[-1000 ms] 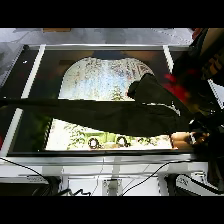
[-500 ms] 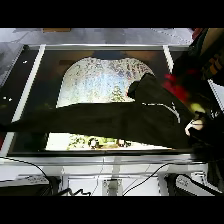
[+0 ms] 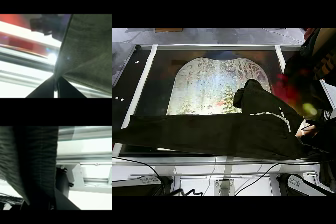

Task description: Fold the clothes and pants, and hang the long-sleeved shirts on hangers.

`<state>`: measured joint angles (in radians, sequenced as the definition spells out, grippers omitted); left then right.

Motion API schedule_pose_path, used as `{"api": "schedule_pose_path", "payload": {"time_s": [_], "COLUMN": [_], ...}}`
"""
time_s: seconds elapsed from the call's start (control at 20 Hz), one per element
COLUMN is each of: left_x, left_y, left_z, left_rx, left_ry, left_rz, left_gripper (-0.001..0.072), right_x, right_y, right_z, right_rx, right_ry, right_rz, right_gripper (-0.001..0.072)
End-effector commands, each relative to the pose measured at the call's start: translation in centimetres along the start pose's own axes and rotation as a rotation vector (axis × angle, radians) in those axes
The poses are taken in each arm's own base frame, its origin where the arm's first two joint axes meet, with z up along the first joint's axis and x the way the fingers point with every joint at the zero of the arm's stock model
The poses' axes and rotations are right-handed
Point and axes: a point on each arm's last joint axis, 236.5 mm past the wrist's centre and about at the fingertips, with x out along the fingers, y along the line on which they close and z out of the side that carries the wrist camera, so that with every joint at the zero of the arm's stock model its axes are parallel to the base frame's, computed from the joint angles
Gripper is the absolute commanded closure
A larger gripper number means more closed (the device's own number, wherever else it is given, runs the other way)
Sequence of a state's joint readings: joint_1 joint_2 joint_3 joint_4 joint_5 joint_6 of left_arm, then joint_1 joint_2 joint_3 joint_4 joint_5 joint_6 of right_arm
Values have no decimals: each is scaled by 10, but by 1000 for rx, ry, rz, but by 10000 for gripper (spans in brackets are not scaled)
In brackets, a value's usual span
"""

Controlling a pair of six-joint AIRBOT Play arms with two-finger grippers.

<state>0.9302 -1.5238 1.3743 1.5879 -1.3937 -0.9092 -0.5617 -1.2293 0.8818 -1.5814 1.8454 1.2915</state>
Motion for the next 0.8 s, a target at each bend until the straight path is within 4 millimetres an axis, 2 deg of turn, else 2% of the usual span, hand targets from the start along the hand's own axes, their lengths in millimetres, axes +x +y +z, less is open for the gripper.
{"api": "schedule_pose_path", "payload": {"time_s": [0.0,0.2,0.55,0.6,0.7,0.75], "left_x": [8,24,36,38,40,40], "left_y": [8,2,-3,-7,-9,-8], "left_z": [-14,-20,-19,-16,-14,-12], "left_rx": [13,20,8,1,-55,-86], "left_ry": [75,134,149,140,136,130], "left_rz": [24,-16,-48,-67,-69,-61], "left_gripper": [693,692,674,551,34,2], "right_x": [1,1,1,1,0,0], "right_y": [-5,-5,-4,-4,-6,-6], "right_z": [-1,-1,0,2,8,8], "right_rx": [3,3,3,2,2,2], "right_ry": [7,7,1,-9,-32,-33], "right_rz": [-20,-21,-19,-19,-24,-26], "right_gripper": [675,675,673,642,238,181]}}
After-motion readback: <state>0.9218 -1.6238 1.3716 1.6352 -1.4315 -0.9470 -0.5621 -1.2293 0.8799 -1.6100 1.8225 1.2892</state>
